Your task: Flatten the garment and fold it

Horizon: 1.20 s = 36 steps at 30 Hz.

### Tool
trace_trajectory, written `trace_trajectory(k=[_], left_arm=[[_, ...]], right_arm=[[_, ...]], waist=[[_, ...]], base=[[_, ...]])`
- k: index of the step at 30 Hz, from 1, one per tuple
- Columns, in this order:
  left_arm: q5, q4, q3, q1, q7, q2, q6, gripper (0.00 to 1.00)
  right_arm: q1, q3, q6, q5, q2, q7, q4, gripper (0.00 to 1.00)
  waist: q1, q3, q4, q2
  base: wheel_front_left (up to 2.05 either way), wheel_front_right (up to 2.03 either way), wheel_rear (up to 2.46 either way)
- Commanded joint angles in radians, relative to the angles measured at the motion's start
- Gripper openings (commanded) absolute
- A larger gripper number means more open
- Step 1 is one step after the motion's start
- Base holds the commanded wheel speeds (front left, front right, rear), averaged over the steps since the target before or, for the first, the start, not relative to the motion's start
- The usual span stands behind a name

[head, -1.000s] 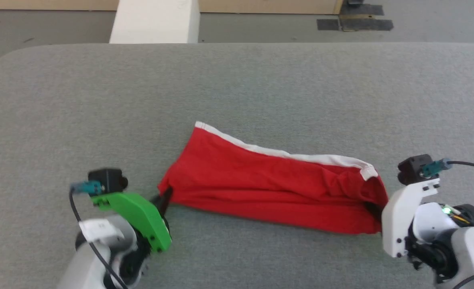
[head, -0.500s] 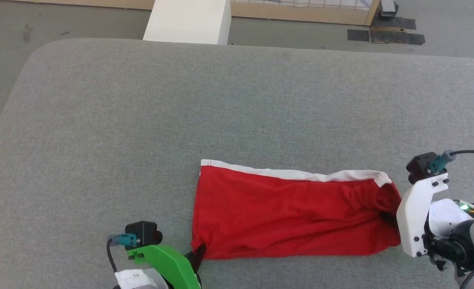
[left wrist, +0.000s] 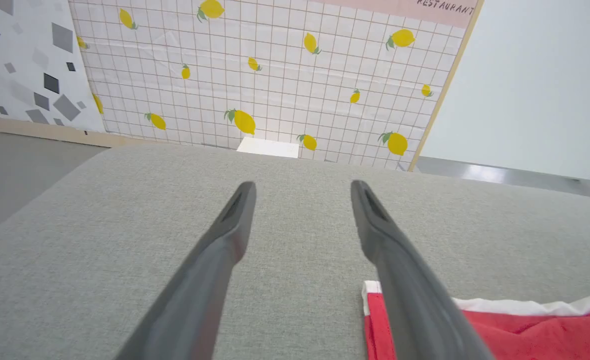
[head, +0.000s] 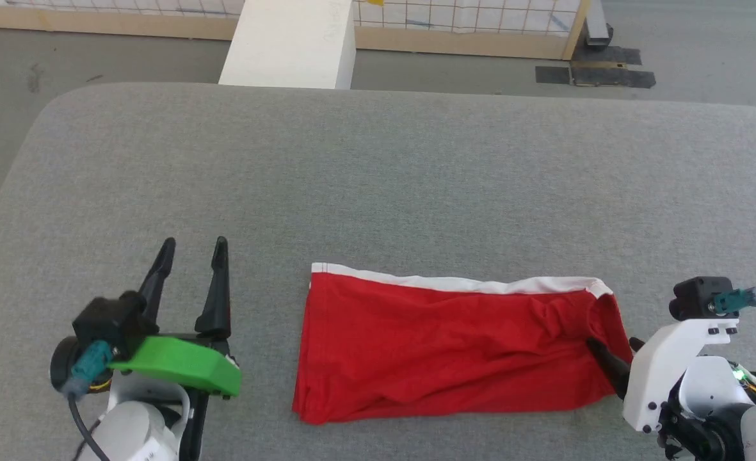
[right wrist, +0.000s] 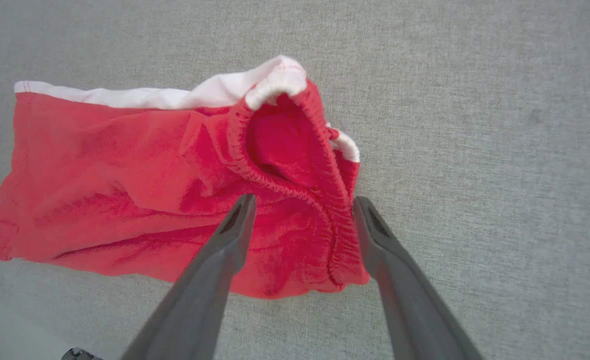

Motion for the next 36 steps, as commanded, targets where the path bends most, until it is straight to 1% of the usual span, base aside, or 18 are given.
trace_trajectory(k=[1,3,7,10,14,16,17,18,19,22,26,31,33,36], left_arm=[[0.037,0.017,0.002,-0.009,-0.038,0.006,-0.003,1.0],[0.061,0.03,0.018,-0.01,-0.068,-0.006,0.005,1.0],[0.087,0.031,0.049,-0.005,-0.08,-0.042,0.009,1.0],[0.107,0.011,0.08,0.0,-0.081,-0.073,0.0,1.0],[0.129,0.003,0.111,0.014,-0.082,-0.103,-0.025,1.0],[0.138,0.002,0.125,0.022,-0.082,-0.115,-0.037,1.0],[0.142,0.001,0.132,0.025,-0.082,-0.12,-0.041,1.0],[0.147,0.001,0.14,0.029,-0.082,-0.126,-0.047,1.0],[0.151,0.0,0.146,0.032,-0.082,-0.13,-0.051,1.0],[0.169,-0.001,0.166,0.043,-0.082,-0.14,-0.062,1.0],[0.185,-0.004,0.187,0.053,-0.082,-0.146,-0.076,1.0],[0.205,-0.006,0.202,0.051,-0.082,-0.148,-0.089,1.0],[0.21,-0.006,0.207,0.051,-0.082,-0.15,-0.093,1.0],[0.217,-0.005,0.213,0.051,-0.082,-0.152,-0.097,1.0]], right_arm=[[0.008,-0.006,-0.002,-0.021,0.005,-0.007,-0.002,1.0],[0.001,-0.018,-0.002,-0.042,0.013,-0.009,0.008,1.0],[-0.03,-0.032,-0.002,-0.074,0.021,0.003,0.051,1.0],[-0.06,-0.03,-0.002,-0.086,0.022,0.013,0.092,1.0],[-0.091,-0.021,-0.002,-0.098,0.023,0.026,0.153,1.0],[-0.097,-0.014,-0.002,-0.097,0.023,0.049,0.188,1.0],[-0.1,-0.009,-0.002,-0.096,0.022,0.057,0.198,0.36],[-0.103,-0.006,-0.002,-0.091,0.021,0.061,0.207,0.07],[-0.106,-0.003,-0.002,-0.084,0.021,0.063,0.212,0.0],[-0.115,-0.004,-0.002,-0.067,0.01,0.057,0.217,0.0],[-0.122,-0.04,-0.002,-0.054,-0.034,0.056,0.214,0.0],[-0.141,-0.14,-0.002,-0.072,-0.134,0.079,0.228,0.0],[-0.15,-0.167,-0.002,-0.095,-0.184,0.095,0.24,0.0],[-0.168,-0.202,-0.002,-0.115,-0.234,0.109,0.262,0.0]], waist=[[0.0,0.0,-0.01,0.0],[0.0,0.002,-0.015,0.0],[0.0,0.015,-0.01,0.0],[0.0,0.028,0.004,0.0],[0.0,0.04,0.019,0.0],[0.0,0.042,0.023,0.0],[0.0,0.042,0.024,0.0],[0.0,0.042,0.025,0.0],[0.0,0.041,0.025,0.0],[0.0,0.039,0.019,0.0],[0.0,0.037,0.01,0.0],[0.0,0.04,0.0,0.0],[0.0,0.042,-0.003,0.0],[0.0,0.043,-0.009,0.0]], base=[[0.0,0.0,0.0],[0.0,0.0,0.0],[0.0,0.0,0.0],[0.0,0.0,0.0],[0.0,0.0,0.0],[0.0,0.0,0.0],[0.0,0.0,0.0],[0.0,0.0,0.0],[0.0,0.0,0.0],[0.0,0.0,0.0],[0.0,0.0,0.0],[0.0,0.0,0.0],[0.0,0.0,0.0],[0.0,0.0,0.0]])
